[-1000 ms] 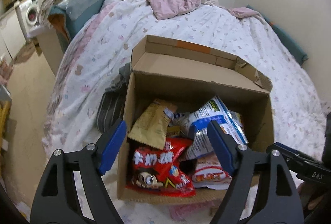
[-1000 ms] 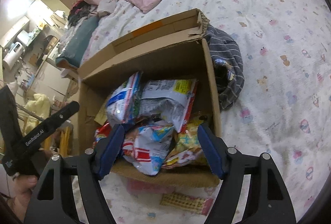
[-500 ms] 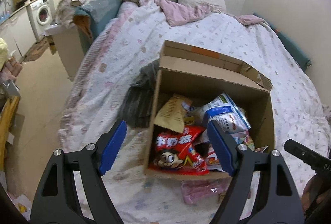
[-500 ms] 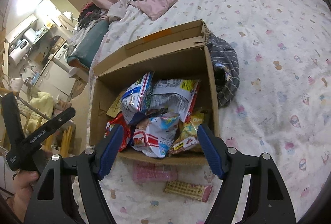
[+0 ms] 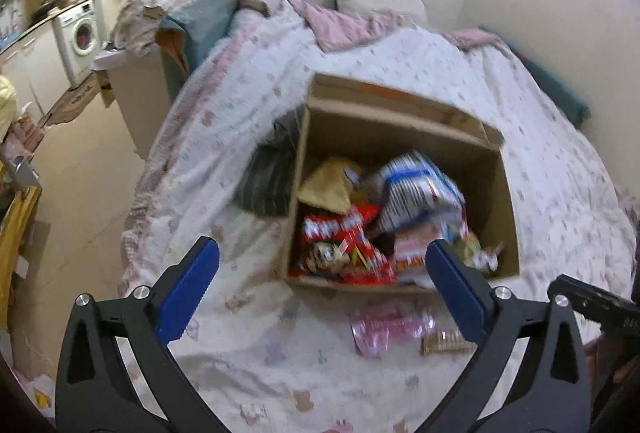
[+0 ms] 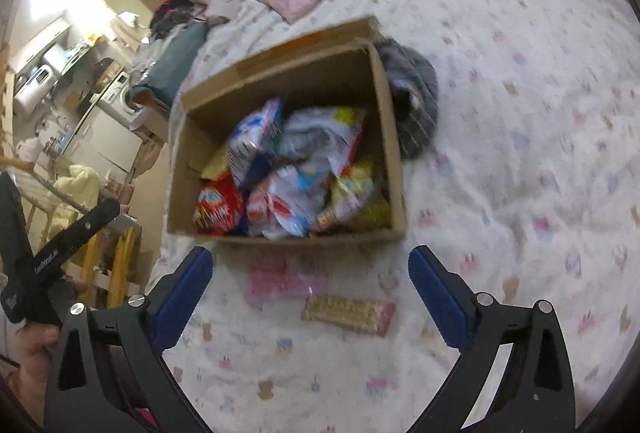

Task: Organize snacks
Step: 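Move both open tools back toward the pink packet and striped bar, then grasp the striped wafer bar with the right tool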

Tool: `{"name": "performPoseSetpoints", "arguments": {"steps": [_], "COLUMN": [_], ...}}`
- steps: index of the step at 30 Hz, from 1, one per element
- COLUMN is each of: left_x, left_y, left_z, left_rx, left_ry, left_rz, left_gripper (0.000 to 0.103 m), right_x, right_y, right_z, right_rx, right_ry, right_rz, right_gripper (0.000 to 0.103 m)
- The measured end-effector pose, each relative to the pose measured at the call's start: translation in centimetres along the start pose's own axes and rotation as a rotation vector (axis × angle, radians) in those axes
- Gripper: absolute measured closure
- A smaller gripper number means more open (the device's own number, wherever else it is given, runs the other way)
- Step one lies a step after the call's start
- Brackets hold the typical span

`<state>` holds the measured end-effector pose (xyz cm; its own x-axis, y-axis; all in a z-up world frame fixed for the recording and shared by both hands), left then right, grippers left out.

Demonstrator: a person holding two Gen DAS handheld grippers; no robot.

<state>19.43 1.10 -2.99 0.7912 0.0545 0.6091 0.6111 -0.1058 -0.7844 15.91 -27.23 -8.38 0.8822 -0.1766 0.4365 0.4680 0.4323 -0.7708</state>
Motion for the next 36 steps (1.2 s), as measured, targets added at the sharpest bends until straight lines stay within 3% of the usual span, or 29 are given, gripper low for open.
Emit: {"name": "performPoseSetpoints", "arguments": {"steps": [6,10,17,23,27,29,36], "left_x": [-2.2,-2.8,-3.1,-3.3,-3.8,-4.1,-4.4], "left_y": [0.9,1.3,1.8,2.0,2.0,2.1,2.4], "left_z": [-1.3,-1.3,-0.3,1.1,2.6,3.2,4.8], "left_rx": [-0.031,-0.011,-0.014,-0.005,0.011,0.019,0.035], "left_ry": [0.015,0.007,-0.030,-0.048,-0.063,-0.061,-0.082], "left_rz": [0.081,0.112,0.158,0.170,0.175,0.179,0.185], "left_gripper": [0.001,0.001,0.001,0.001,0.001,0.001,0.001], "right_x": [-2.6,-3.3,-3.9,-4.4,-5.8,-6.6,-6.5], "right_y": [1.0,1.8,5.4,10.2,13.0,14.1,15.5], "right_z": [-2.8,-3.9,-4.2,-1.8,2.1,3.0,2.3], "right_rx": [-0.031,-0.054,-0.116,-0.229,-0.295,-0.317,-0.333], "right_ry": [0.090,0.128,0.128,-0.060,-0.422,-0.524,-0.530], "right_rz": [0.084,0.124,0.224,0.329,0.404,0.429,0.451], "right_gripper": [0.003,0.003,0.003,0.003,0.003,0.003,0.003]}}
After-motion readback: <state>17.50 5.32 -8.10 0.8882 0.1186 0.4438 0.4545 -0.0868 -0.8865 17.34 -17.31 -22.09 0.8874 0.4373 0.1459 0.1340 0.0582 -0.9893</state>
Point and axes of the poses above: each gripper's, at about its wrist camera, not at the fingertips, and y roughly the way its jaws point, z to its left, x to its top, the point moved 5 cm from there along y, roughly the way its jaws point, and after that the axes turned 3 degrees about z, right-handed, at the moved point
